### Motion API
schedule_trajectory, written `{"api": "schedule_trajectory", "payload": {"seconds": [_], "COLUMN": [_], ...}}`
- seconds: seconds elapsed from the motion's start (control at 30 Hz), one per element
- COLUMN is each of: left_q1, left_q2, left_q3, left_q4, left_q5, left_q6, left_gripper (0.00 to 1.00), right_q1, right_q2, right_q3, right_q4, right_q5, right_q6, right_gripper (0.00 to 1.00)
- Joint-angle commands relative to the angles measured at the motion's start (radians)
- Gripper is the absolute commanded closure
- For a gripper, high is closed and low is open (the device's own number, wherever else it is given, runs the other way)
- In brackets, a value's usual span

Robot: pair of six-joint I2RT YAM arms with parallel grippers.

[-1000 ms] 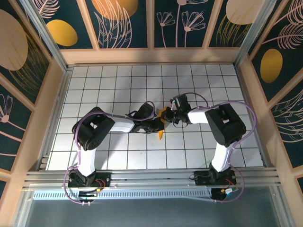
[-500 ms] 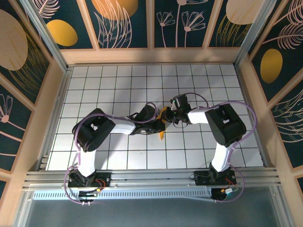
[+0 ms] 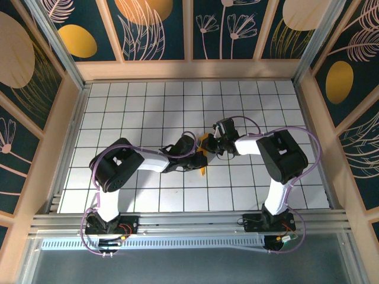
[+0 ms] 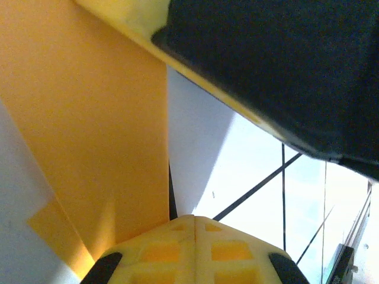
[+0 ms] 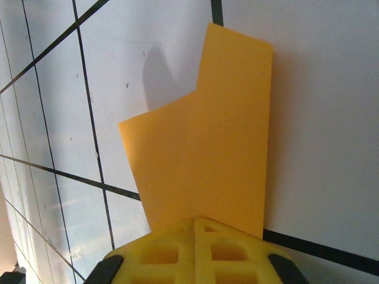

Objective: Fold a paper plane with a square sheet of paper (fold left side to right side)
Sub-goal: Fold the wing for the fifth time at the center of the table.

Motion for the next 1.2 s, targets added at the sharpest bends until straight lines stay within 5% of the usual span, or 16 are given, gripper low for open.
{"api": "schedule_trajectory", "payload": {"seconds": [0.0, 1.17], "left_q1": [-0.045, -0.087], "left_q2": [-0.013, -0.024], "left_q3": [-0.057, -0.078], "left_q4": [-0.051, 0.008], "left_q5": [0.111, 0.138], "left_q6": [-0.049, -0.11], "left_gripper": [0.97, 0.98], "right_q1": [0.004, 0.007], "right_q2": [0.063, 0.088], "right_q3": [-0.054, -0.049], "right_q4": [-0.152, -0.146], "right_q5": [0.128, 0.122], "right_q6": [0.009, 0.011], "right_gripper": [1.0, 1.0]}}
